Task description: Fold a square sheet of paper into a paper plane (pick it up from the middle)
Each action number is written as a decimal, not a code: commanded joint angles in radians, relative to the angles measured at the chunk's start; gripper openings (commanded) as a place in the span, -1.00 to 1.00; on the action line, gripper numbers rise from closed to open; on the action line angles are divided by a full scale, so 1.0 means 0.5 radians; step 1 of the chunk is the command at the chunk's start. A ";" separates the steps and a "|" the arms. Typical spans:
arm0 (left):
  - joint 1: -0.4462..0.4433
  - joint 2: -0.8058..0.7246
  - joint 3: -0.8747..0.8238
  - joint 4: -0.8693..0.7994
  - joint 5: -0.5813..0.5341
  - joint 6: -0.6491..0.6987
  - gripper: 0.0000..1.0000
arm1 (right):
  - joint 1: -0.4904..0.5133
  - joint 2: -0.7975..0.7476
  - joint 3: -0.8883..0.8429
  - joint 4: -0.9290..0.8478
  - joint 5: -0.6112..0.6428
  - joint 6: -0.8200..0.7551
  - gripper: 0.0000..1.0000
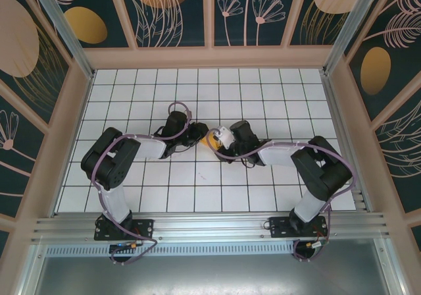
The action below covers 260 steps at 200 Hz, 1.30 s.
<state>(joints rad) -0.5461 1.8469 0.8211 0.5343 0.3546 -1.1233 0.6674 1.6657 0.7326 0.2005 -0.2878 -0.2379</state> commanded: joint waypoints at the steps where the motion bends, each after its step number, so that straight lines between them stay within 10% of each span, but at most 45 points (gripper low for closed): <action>1: -0.003 0.024 0.048 -0.025 -0.012 0.007 -0.42 | -0.052 0.031 0.047 -0.035 -0.191 -0.016 -0.62; 88: 0.001 -0.066 0.046 -0.071 -0.050 0.026 -0.40 | -0.114 0.223 0.195 -0.158 -0.656 0.313 -0.99; 260: -0.012 -0.497 -0.283 -0.021 0.096 0.130 -0.32 | -0.230 0.608 0.085 0.724 -1.265 1.589 -1.00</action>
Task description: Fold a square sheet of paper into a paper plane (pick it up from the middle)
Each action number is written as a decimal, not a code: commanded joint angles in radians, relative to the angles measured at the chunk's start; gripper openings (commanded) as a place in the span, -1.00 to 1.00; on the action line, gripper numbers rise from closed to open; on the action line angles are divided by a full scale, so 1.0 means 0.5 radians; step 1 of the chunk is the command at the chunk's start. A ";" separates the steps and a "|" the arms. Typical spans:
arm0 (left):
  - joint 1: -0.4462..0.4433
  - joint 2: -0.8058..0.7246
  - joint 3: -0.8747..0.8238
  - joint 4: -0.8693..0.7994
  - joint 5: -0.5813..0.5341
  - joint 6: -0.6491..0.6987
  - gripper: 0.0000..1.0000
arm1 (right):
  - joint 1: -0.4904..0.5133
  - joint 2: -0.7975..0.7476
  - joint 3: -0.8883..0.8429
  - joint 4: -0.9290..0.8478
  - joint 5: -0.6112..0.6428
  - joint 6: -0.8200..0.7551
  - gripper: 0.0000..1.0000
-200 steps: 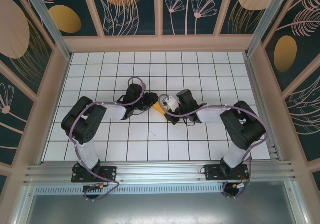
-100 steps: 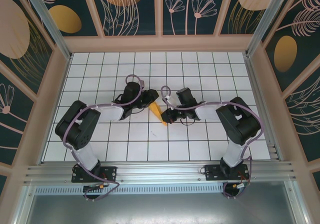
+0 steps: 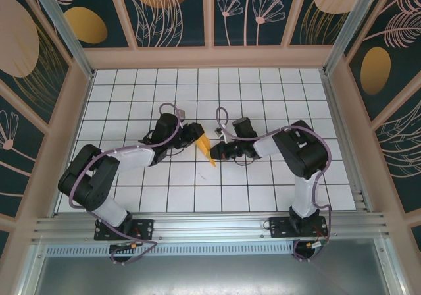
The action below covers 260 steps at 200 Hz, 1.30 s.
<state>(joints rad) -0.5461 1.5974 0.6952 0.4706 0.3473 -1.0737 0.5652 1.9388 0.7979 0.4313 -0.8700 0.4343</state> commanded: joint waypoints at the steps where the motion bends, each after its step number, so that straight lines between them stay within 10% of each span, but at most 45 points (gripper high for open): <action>1: -0.012 0.004 -0.034 0.109 0.111 0.030 -0.32 | -0.026 0.064 -0.046 0.267 -0.102 0.249 -1.00; 145: -0.035 0.429 0.138 0.245 0.177 0.079 -0.34 | -0.025 0.064 -0.215 0.576 0.062 0.580 -0.98; 260: -0.037 0.584 0.208 0.289 0.186 0.116 -0.38 | -0.012 -0.208 -0.128 0.074 0.378 0.394 -0.59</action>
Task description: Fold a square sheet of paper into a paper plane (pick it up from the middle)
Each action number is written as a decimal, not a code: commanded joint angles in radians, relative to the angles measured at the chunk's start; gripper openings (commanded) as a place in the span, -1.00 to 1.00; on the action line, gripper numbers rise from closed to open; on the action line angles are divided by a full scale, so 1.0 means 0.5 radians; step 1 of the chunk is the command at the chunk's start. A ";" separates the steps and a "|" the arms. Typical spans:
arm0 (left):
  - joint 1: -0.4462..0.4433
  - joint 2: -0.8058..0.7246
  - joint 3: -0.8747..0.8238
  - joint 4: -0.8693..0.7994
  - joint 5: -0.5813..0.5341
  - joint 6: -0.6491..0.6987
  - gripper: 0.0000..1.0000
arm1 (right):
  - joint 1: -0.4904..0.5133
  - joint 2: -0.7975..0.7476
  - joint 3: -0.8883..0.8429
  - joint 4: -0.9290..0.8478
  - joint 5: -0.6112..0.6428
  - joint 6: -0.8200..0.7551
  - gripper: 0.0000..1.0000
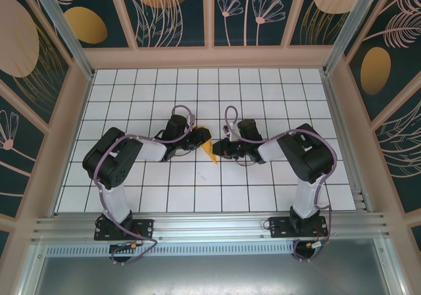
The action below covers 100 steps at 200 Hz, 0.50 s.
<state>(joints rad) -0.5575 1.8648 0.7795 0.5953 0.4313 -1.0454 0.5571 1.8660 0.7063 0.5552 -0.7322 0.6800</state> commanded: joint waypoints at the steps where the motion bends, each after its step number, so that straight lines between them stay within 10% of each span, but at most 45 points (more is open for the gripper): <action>1: -0.014 0.050 0.036 0.040 0.018 0.060 -0.38 | 0.005 -0.062 0.056 -0.179 0.104 -0.098 -0.59; 100: -0.014 0.117 0.055 0.039 -0.003 0.063 -0.38 | 0.058 -0.011 0.136 -0.407 0.270 -0.185 -0.91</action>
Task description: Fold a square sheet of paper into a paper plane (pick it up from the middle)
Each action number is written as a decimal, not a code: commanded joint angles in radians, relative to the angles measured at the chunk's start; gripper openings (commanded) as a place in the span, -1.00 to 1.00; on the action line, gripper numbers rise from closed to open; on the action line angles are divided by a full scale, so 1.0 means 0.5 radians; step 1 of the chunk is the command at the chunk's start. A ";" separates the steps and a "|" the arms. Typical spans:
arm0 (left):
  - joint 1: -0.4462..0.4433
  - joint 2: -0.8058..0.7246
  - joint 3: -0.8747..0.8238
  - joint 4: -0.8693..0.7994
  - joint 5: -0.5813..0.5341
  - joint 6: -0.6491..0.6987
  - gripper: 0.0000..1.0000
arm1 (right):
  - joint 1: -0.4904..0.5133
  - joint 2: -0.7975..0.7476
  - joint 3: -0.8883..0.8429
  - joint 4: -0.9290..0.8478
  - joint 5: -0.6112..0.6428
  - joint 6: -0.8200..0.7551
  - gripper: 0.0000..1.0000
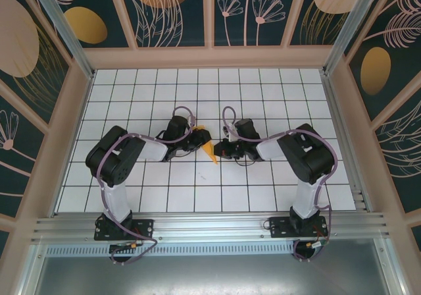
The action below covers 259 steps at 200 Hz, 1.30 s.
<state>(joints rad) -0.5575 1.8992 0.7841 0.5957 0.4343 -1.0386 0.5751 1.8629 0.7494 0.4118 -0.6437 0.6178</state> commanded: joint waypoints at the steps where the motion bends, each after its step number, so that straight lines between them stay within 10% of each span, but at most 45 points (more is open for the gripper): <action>1: -0.012 0.050 0.046 0.039 -0.010 0.049 -0.38 | 0.024 -0.005 0.052 -0.128 0.100 -0.064 -0.91; 259: -0.013 -0.082 0.011 0.116 0.064 0.089 -0.32 | 0.094 -0.102 -0.136 0.078 0.386 0.111 -1.00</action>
<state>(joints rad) -0.5575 1.8038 0.7555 0.6319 0.4149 -0.9985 0.6216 1.8198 0.6964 0.4713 -0.4892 0.6647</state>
